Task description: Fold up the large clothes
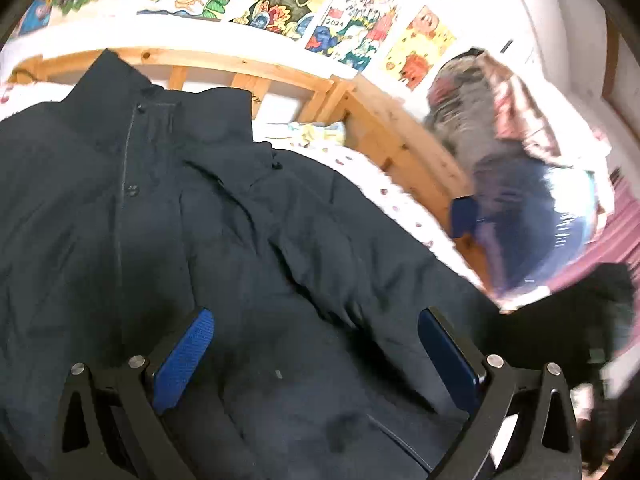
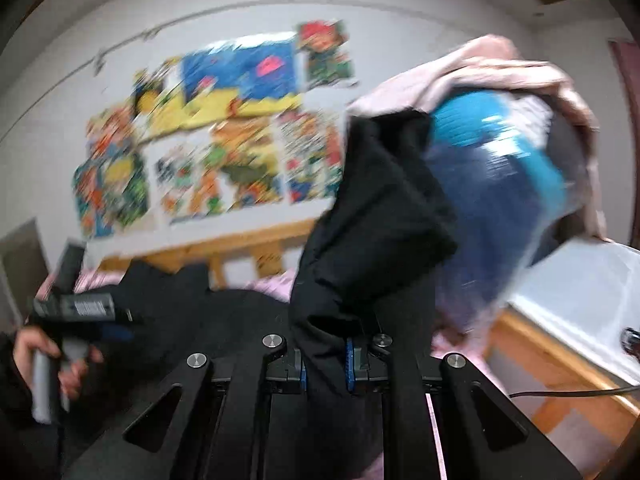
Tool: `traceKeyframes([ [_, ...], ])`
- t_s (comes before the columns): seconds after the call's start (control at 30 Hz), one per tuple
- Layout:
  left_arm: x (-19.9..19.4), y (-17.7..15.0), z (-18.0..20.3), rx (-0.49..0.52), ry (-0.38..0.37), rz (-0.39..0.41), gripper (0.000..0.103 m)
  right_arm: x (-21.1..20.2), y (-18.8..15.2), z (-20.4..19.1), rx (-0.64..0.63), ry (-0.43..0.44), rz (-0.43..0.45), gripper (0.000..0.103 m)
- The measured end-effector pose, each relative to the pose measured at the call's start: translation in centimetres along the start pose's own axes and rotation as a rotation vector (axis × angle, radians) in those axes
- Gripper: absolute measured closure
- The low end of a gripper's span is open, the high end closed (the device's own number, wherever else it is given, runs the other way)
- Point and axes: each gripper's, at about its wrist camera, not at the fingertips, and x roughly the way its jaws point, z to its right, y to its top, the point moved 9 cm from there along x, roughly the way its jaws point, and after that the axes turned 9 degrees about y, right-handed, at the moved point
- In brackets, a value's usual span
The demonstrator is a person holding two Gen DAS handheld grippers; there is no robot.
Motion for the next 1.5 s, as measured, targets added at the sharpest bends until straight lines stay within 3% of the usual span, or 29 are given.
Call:
traceKeyframes([
  [0.27, -2.5, -3.4, 0.9, -0.136, -0.272, -0.058, 0.001, 3.2, -6.4, -6.3, -0.084, 0.164, -0.199, 0.091],
  [0.5, -2.7, -3.9, 3.7, -0.172, -0.426, -0.05, 0.001, 4.5, -10.4, -8.3, -0.057, 0.223, -0.302, 0.09],
  [0.73, -0.7, -5.0, 4.2, -0.239, -0.464, -0.112, 0.001, 5.5, -12.9, -9.5, -0.064, 0.237, -0.365, 0.09],
  [0.9, 1.7, -5.7, 3.7, -0.268, -0.39, -0.152, 0.001, 5.5, -13.5, -10.0, -0.085, 0.235, -0.382, 0.09],
  [0.93, 2.2, -5.8, 3.7, -0.277, -0.387, -0.164, 0.004, 5.7, -13.1, -10.1, -0.089, 0.234, -0.384, 0.09],
  [1.0, 3.1, -6.1, 4.3, -0.278, -0.39, -0.196, 0.026, 5.4, -13.0, -10.2, -0.098, 0.231, -0.384, 0.09],
  [1.07, 3.7, -6.3, 4.7, -0.251, -0.369, -0.219, 0.071, 5.1, -12.9, -10.2, -0.096, 0.233, -0.389, 0.089],
  [1.13, 3.7, -5.9, 5.2, -0.202, -0.33, -0.198, 0.089, 4.8, -12.8, -10.3, -0.091, 0.242, -0.396, 0.085],
  [1.17, 3.6, -5.6, 5.4, -0.185, -0.322, -0.183, 0.091, 4.5, -12.7, -10.4, -0.087, 0.246, -0.398, 0.076],
  [1.2, 3.2, -5.0, 5.7, -0.169, -0.315, -0.161, 0.092, 4.2, -12.5, -10.5, -0.08, 0.254, -0.394, 0.06],
  [1.27, 2.2, -3.6, 6.3, -0.133, -0.309, -0.12, 0.094, 3.3, -12.0, -10.7, -0.069, 0.279, -0.368, 0.041],
  [1.43, -2.7, 1.2, 8.0, -0.01, -0.282, 0.033, 0.095, 0.7, -10.1, -10.6, -0.07, 0.294, -0.287, 0.037],
  [1.5, -5.4, 3.5, 8.2, 0.028, -0.265, 0.113, 0.095, 0.0, -9.3, -10.2, -0.051, 0.29, -0.258, 0.031],
])
